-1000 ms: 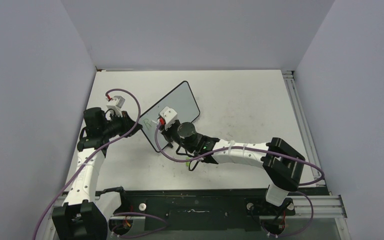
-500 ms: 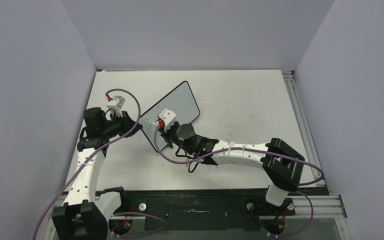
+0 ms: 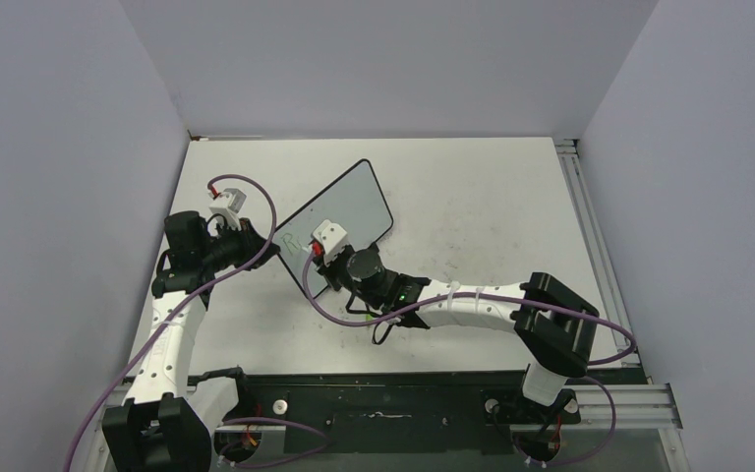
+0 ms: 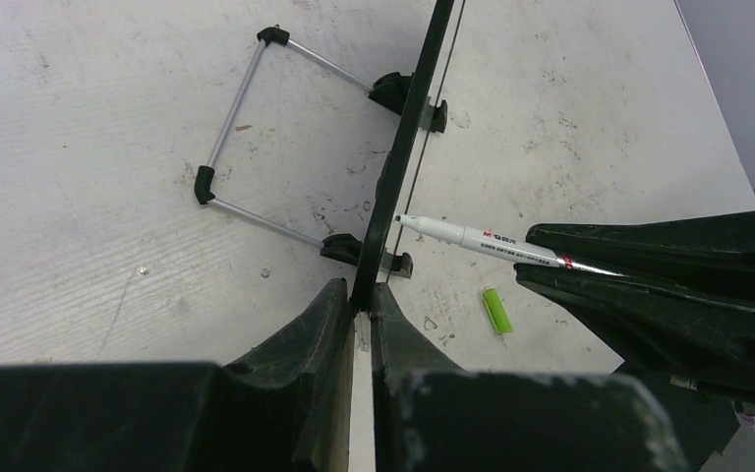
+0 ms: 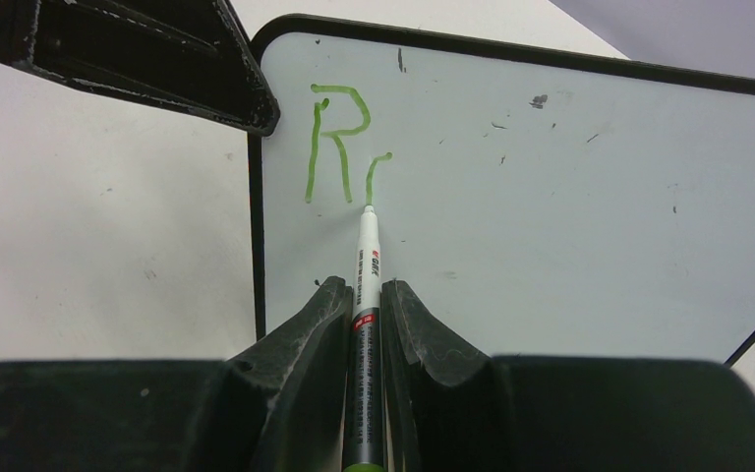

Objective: Write a sentence on the whiteboard

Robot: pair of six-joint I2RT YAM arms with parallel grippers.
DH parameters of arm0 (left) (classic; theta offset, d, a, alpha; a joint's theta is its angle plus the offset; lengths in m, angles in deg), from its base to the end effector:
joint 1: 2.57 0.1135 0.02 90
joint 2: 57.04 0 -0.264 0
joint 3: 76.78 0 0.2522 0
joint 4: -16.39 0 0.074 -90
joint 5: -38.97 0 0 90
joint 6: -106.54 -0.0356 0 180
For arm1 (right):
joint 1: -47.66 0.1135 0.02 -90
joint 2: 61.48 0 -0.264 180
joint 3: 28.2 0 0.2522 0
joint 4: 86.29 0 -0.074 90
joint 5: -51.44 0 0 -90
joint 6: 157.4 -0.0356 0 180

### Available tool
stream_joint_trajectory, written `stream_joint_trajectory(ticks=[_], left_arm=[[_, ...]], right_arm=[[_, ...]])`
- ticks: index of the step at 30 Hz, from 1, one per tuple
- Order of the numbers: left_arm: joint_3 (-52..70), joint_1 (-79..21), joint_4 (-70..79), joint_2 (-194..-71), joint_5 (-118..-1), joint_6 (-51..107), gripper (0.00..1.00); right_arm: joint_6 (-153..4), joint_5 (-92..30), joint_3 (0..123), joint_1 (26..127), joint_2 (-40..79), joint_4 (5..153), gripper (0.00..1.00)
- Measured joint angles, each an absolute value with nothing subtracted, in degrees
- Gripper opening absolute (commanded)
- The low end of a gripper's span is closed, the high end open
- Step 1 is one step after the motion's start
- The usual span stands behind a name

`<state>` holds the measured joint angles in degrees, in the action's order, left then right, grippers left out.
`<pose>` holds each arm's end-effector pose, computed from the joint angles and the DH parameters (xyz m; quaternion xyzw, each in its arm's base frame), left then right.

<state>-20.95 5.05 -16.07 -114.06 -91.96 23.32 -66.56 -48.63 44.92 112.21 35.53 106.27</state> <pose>0.2136 0.0051 0.2738 0.0603 0.8401 -0.3050 0.4446 0.1731 0.3492 0.2520 -0.3694 0.6784 0.2756 0.5721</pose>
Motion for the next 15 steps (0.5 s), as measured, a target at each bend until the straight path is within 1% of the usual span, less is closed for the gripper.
stream_joint_trajectory(ticks=[15], left_arm=[[-21.0, 5.1, -16.1, -114.1, -92.0, 23.3, 0.0]], right_arm=[[-65.7, -49.9, 45.2, 113.0, 33.2, 106.2, 0.05]])
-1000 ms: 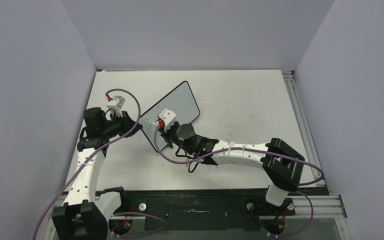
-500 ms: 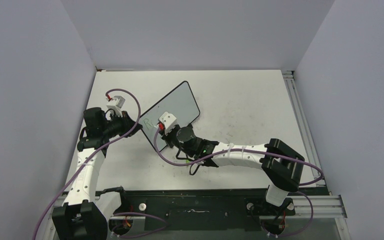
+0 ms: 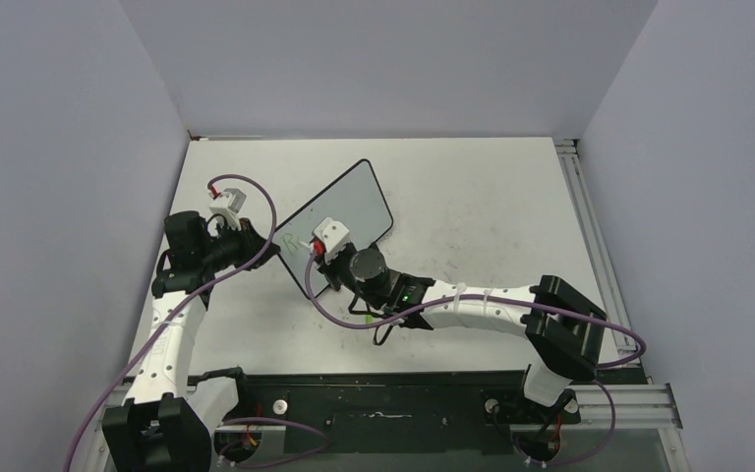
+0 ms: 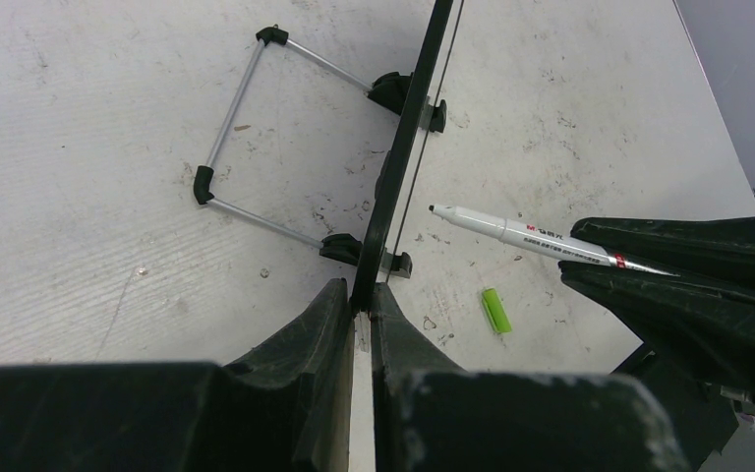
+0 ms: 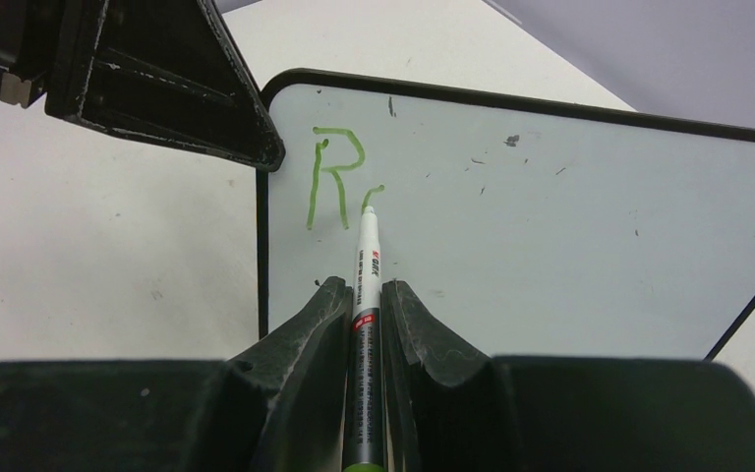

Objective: Write a sentence on the whiteboard

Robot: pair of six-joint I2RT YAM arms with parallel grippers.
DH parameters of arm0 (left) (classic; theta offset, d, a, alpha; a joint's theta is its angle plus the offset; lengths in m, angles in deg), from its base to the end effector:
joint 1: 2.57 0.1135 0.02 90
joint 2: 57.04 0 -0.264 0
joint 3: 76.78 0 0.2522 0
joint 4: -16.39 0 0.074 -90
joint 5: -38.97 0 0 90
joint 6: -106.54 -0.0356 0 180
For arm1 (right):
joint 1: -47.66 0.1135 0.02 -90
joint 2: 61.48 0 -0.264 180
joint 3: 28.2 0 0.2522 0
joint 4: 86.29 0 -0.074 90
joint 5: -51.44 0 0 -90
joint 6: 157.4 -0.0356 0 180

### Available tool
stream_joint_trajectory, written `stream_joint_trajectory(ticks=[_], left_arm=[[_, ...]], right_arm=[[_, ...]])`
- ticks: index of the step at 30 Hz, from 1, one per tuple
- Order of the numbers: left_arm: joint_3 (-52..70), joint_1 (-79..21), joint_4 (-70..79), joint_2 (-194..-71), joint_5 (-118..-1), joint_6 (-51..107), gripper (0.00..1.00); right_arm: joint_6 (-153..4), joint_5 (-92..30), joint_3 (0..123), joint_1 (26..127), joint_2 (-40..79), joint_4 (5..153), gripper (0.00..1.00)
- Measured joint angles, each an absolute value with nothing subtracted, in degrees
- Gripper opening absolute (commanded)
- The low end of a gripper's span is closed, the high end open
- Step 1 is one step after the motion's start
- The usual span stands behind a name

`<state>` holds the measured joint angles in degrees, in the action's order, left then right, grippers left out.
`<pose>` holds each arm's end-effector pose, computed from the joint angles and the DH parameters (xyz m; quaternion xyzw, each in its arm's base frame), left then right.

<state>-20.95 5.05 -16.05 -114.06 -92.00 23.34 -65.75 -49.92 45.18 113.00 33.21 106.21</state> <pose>0.2137 0.0050 0.2739 0.0604 0.8399 -0.3053 0.4446 0.1667 0.3462 0.2683 -0.3633 0.6657 0.2778 0.5897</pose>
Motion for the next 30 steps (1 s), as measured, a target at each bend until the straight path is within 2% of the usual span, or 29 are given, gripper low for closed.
stream_joint_trajectory(ticks=[30], left_arm=[[-21.0, 5.1, -16.1, -114.1, -92.0, 23.3, 0.0]], right_arm=[[-63.9, -50.1, 48.3, 112.2, 35.8, 107.4, 0.05]])
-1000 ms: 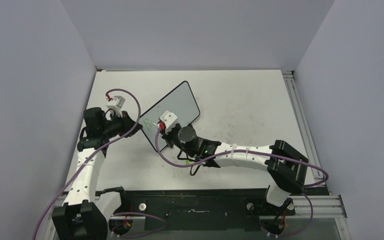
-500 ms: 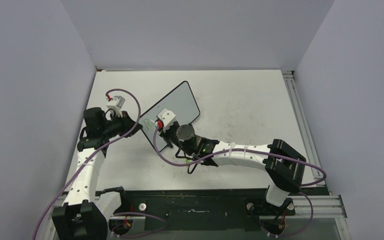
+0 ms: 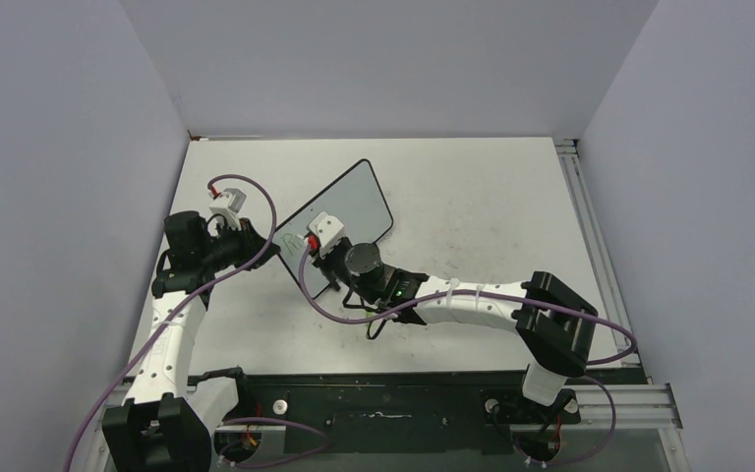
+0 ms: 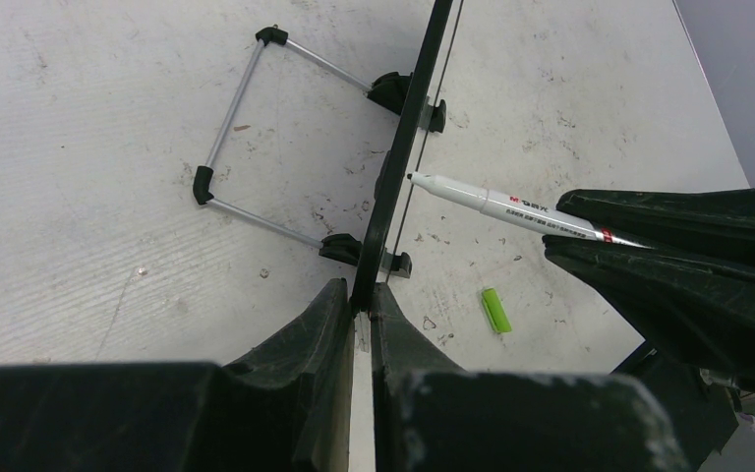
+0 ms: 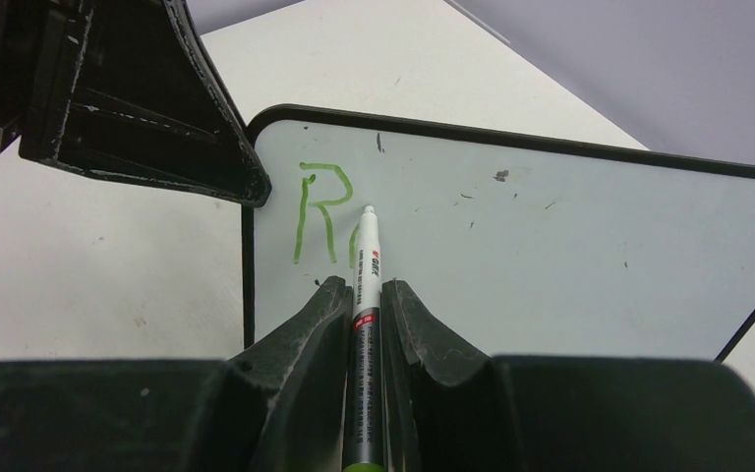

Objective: Write a sentence on the whiteboard

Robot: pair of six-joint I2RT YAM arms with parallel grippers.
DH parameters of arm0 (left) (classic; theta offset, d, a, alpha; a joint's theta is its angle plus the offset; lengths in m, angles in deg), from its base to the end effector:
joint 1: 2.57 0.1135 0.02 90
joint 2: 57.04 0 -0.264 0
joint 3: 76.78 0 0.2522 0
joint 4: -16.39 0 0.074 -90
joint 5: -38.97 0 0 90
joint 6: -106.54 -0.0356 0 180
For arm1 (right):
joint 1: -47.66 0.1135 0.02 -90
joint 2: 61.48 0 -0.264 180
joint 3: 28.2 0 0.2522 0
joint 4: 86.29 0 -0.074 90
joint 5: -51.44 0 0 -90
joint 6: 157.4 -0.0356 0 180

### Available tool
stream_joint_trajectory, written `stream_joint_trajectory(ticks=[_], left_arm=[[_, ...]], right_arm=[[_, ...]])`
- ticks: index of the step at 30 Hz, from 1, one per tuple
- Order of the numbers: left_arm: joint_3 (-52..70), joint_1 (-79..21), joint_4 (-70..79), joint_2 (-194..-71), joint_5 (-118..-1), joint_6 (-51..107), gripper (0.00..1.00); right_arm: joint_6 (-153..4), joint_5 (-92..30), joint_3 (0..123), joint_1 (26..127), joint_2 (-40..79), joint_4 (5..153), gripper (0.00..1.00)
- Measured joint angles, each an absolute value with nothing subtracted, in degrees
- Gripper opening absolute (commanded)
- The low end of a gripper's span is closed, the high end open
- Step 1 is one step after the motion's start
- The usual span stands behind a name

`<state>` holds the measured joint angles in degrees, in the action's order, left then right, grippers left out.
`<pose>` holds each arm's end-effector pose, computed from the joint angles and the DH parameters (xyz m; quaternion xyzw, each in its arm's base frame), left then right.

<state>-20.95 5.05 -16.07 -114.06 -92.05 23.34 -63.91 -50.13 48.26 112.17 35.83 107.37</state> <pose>0.2136 0.0050 0.2738 0.0605 0.8399 -0.3057 0.4444 0.1774 0.3556 0.2720 -0.3620 0.6559 0.2689 0.6053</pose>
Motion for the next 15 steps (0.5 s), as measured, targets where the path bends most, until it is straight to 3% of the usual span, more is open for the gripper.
stream_joint_trajectory(ticks=[15], left_arm=[[-21.0, 5.1, -16.1, -114.1, -92.1, 23.3, 0.0]], right_arm=[[-63.5, -50.1, 49.1, 111.8, 36.0, 107.8, 0.05]])
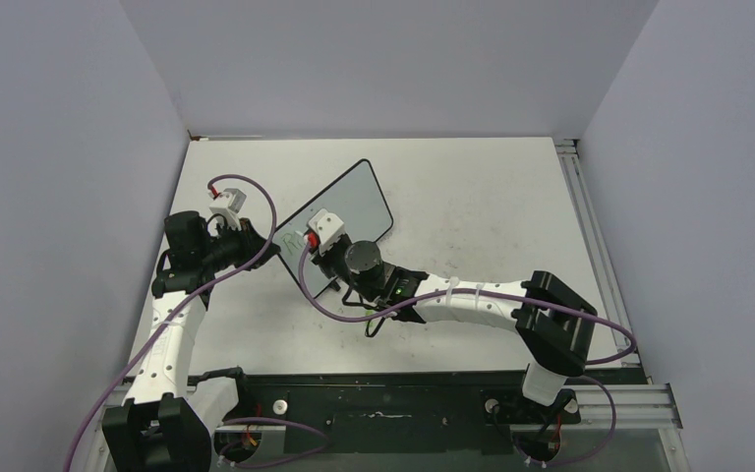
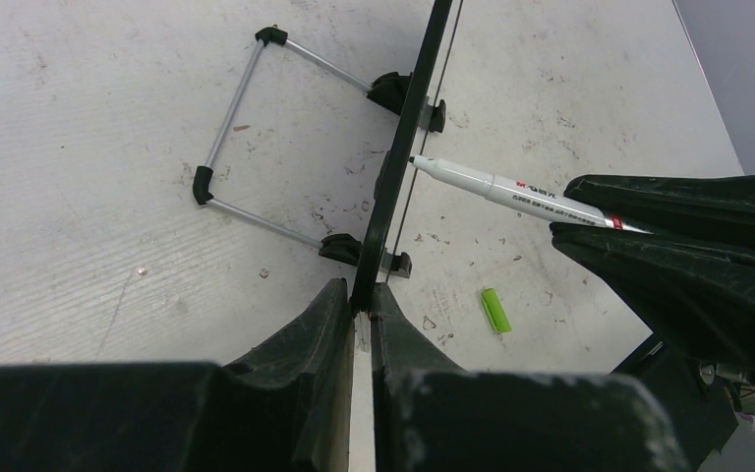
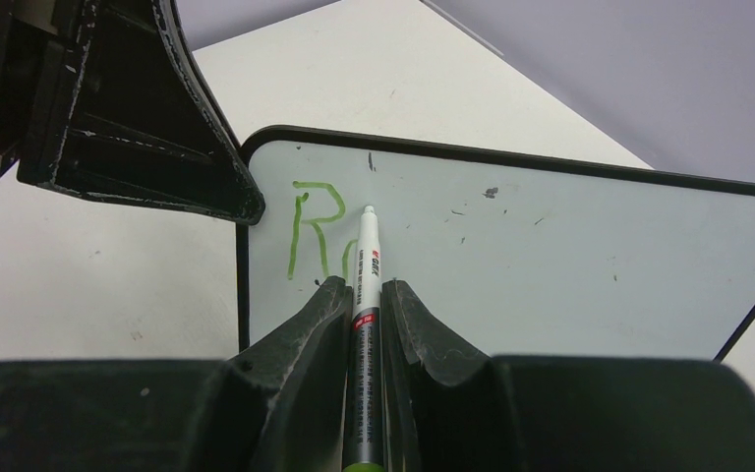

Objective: Write a sentence on the whiteboard

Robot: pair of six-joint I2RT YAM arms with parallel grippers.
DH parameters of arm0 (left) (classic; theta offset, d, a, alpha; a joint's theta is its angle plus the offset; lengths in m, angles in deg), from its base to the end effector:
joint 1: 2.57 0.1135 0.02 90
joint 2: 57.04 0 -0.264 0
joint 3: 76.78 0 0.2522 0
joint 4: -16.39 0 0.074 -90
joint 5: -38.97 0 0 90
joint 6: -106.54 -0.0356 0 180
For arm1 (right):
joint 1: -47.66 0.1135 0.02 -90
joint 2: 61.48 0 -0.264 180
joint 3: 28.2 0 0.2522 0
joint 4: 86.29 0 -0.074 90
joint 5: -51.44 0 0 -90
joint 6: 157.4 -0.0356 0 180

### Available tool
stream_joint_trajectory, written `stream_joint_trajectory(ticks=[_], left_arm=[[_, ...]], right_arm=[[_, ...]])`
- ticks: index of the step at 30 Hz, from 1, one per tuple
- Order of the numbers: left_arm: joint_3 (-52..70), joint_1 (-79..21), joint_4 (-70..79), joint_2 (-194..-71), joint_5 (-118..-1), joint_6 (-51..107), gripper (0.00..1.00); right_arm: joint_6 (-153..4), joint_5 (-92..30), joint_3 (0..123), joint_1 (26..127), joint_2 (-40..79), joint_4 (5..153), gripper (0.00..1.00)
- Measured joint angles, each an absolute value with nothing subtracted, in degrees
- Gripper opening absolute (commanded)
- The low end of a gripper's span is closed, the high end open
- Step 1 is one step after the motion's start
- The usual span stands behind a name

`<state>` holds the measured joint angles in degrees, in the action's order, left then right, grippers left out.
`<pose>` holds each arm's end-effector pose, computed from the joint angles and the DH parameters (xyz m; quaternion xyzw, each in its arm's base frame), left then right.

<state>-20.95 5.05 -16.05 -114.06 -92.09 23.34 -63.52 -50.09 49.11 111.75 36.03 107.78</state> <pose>0.2136 0.0050 0.2739 0.0607 0.8397 -0.3059 0.4445 0.1809 0.3562 0.2765 -0.3581 0.6512 0.2689 0.6127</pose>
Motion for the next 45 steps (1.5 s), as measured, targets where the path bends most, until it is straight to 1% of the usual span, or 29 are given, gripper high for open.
stream_joint_trajectory(ticks=[20, 28, 45], left_arm=[[-21.0, 5.1, -16.1, -114.1, -91.5, 23.3, 0.0], [-20.9, 5.0, -16.3, -114.1, -91.5, 23.3, 0.0], [-20.9, 5.0, -16.4, -114.1, -91.6, 23.3, 0.0]], right_arm=[[-63.3, -50.5, 49.3, 111.9, 36.8, 108.4, 0.05], [-63.5, -52.3, 46.6, 112.2, 35.0, 108.3, 0.05], [-63.8, -52.1, 46.2, 110.3, 35.0, 108.6, 0.05]])
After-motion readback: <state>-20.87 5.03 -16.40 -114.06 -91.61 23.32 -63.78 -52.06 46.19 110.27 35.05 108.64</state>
